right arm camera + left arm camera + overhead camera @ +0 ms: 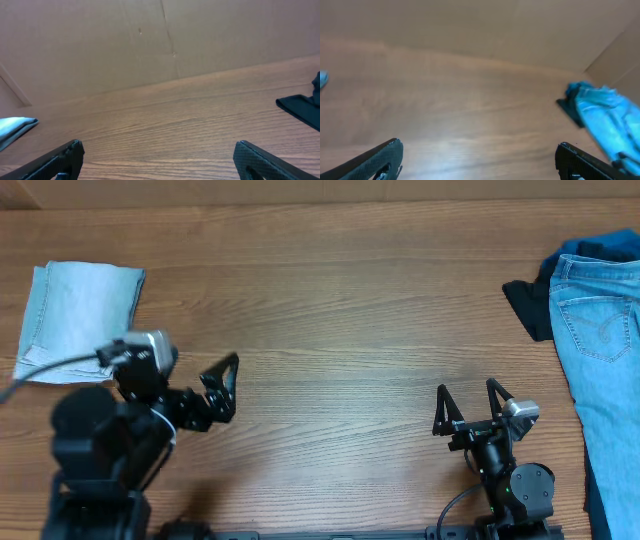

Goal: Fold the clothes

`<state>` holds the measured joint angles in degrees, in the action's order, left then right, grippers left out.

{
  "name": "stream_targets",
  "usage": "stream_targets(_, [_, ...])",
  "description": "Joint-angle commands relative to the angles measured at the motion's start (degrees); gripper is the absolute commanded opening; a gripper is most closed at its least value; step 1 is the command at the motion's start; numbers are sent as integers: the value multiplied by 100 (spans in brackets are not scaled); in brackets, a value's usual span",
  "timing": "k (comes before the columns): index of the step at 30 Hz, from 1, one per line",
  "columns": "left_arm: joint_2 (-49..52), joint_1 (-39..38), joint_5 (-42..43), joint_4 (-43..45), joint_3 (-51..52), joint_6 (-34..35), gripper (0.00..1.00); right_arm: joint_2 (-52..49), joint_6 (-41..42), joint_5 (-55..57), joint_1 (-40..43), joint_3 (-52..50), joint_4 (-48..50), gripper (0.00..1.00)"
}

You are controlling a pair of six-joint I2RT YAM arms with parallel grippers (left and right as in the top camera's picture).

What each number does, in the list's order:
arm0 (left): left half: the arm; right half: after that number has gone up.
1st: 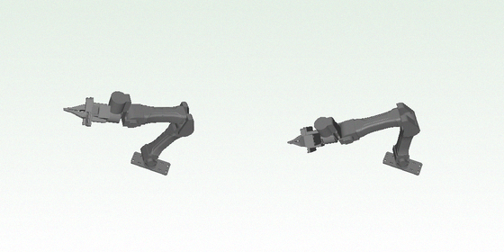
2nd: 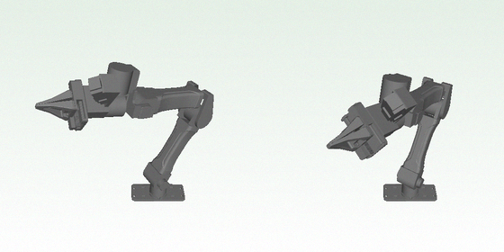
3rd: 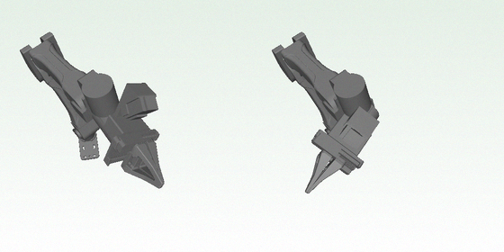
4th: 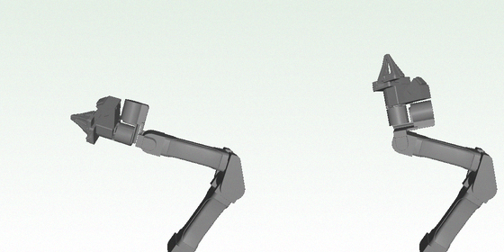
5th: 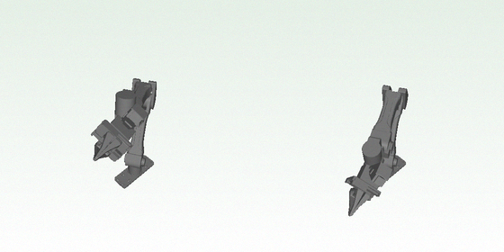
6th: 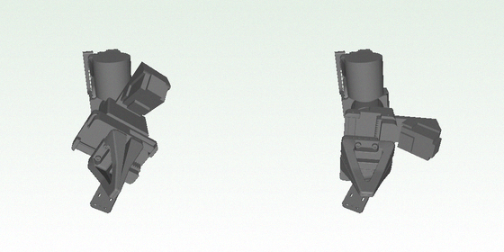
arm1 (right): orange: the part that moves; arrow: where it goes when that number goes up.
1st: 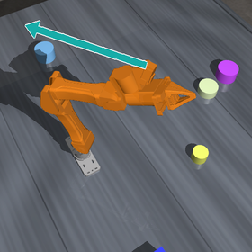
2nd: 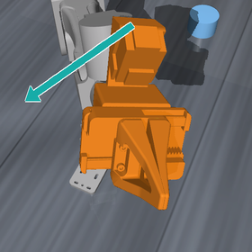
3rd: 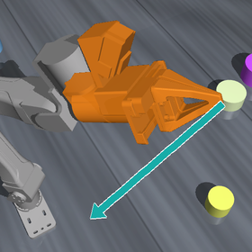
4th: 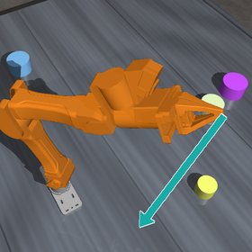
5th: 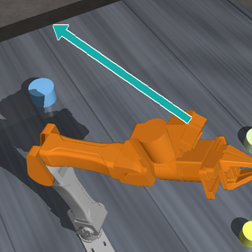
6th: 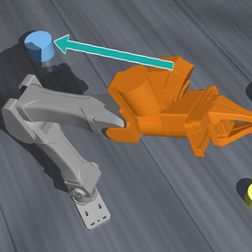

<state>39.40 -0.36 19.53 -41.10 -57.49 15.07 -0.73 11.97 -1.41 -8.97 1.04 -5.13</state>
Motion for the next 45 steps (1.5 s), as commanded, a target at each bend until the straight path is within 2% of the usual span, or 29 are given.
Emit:
stream_targets(1, [-566, 0, -227, 181, 1169, 20, 100, 50, -2, 48, 37, -59, 35, 100])
stream_targets(4, [-1056, 0, -367, 850, 2218, 20, 100, 50, -2, 48, 37, -59, 35, 100])
stream_targets(10, [-2118, 2, -739, 2894, 4035, 22, 100, 50, -2, 48, 37, -59, 35, 100])
stream_targets(16, [-2721, 2, -1414, 4299, 4911, 17, 100, 50, -2, 48, 37, -59, 35, 100])
stream_targets(18, [-2835, 2, -1683, 4481, 5051, 17, 100, 50, -2, 48, 37, -59, 33, 100])
stream_targets(21, [-3064, 2, -1974, 4498, 5239, 15, 100, 50, -2, 48, 37, -59, 35, 100])
stream_targets(29, [-3692, 184, -2026, 4426, 5727, -15, 100, 50, -2, 48, 37, -59, 35, 100])
stream_targets(35, [-3923, 195, -2487, 3783, 5724, -1060, 100, 50, -2, 48, 37, -59, 35, 100])
stream_targets(39, [-3923, 195, -2350, 3703, 5722, -1856, 100, 50, -2, 48, 37, -59, 35, 100])
stream_targets(45, [-3923, 195, -2286, 3694, 5722, -2090, 100, 50, -2, 48, 37, -59, 35, 100])
